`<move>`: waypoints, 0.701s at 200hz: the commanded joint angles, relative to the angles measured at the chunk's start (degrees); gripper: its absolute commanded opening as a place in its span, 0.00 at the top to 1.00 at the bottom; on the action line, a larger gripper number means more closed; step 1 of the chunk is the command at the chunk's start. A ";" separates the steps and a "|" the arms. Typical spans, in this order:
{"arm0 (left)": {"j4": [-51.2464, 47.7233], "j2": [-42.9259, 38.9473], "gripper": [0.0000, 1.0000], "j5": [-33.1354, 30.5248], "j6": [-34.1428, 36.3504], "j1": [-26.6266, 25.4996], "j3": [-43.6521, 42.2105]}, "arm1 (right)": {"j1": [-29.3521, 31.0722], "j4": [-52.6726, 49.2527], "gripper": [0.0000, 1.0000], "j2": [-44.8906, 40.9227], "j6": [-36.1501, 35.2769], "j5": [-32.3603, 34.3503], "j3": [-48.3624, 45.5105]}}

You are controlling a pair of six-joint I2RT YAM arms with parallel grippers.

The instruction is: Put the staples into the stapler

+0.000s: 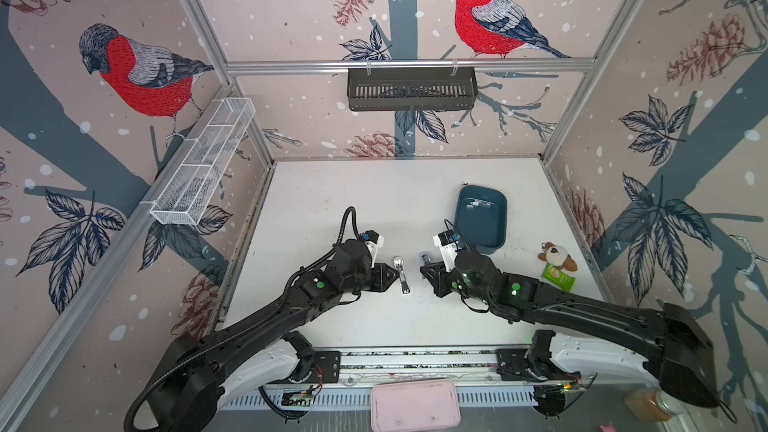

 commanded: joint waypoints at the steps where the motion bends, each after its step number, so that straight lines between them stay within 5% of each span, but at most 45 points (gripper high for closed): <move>1: -10.12 -4.81 0.62 -5.02 1.63 0.03 1.63 | 2.31 0.55 0.84 2.71 0.88 6.09 1.21; 49: -23.88 -17.10 0.02 -11.20 5.17 0.03 6.11 | 6.96 0.76 0.84 13.70 0.72 12.52 6.15; 140: -39.06 -21.13 0.01 -22.15 4.32 0.05 10.06 | 7.92 -1.99 0.85 26.79 0.64 15.20 14.51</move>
